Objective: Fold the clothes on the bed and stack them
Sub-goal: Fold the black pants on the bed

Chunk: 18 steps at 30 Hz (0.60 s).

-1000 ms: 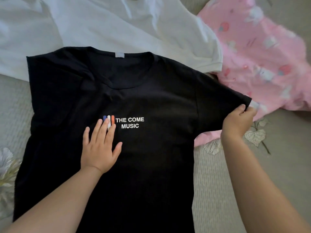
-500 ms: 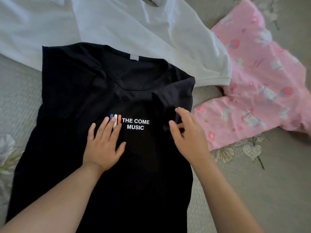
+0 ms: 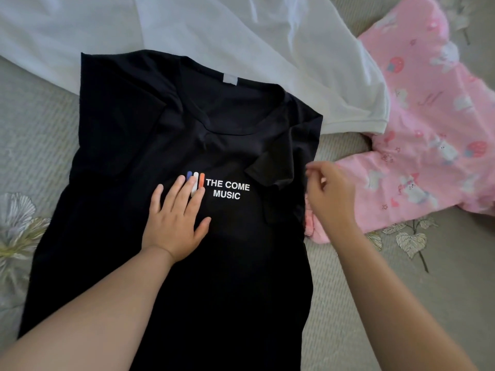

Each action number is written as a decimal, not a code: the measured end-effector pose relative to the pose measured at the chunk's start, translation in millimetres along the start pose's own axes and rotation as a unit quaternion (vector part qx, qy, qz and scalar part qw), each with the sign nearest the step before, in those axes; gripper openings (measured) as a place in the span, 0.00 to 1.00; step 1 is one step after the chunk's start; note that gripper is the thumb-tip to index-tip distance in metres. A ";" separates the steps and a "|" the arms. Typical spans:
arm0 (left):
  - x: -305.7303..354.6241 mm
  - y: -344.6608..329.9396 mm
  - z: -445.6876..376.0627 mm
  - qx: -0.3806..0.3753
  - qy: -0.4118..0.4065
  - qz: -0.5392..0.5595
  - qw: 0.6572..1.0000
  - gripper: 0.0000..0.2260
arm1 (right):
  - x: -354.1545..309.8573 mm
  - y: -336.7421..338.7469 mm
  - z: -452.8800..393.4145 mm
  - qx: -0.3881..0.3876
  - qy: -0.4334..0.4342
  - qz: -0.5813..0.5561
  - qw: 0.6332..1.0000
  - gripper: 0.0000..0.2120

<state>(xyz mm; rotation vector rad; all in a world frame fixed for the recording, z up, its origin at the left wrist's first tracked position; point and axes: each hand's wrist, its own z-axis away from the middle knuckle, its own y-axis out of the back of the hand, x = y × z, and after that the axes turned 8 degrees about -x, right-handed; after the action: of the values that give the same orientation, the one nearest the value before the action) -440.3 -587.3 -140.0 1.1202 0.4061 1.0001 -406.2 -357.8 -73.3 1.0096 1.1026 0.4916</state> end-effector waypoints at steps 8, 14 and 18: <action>-2.3 -3.4 -1.9 0.008 -0.002 -0.001 1.000 0.27 | 20.2 -5.9 -81.4 -0.174 0.044 0.203 0.963 0.19; -1.2 0.1 -3.9 -0.003 0.001 -0.008 1.000 0.28 | 26.7 3.1 -112.2 -0.214 0.017 0.310 0.926 0.13; -1.2 0.7 -3.1 -0.012 0.005 -0.013 1.000 0.28 | 34.4 15.8 -118.3 -0.103 -0.073 0.316 0.940 0.11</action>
<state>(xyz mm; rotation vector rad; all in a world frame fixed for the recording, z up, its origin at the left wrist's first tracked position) -443.5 -586.6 -140.9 1.0869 0.4138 0.9858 -496.6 -273.8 -88.1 1.1849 0.5583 1.0105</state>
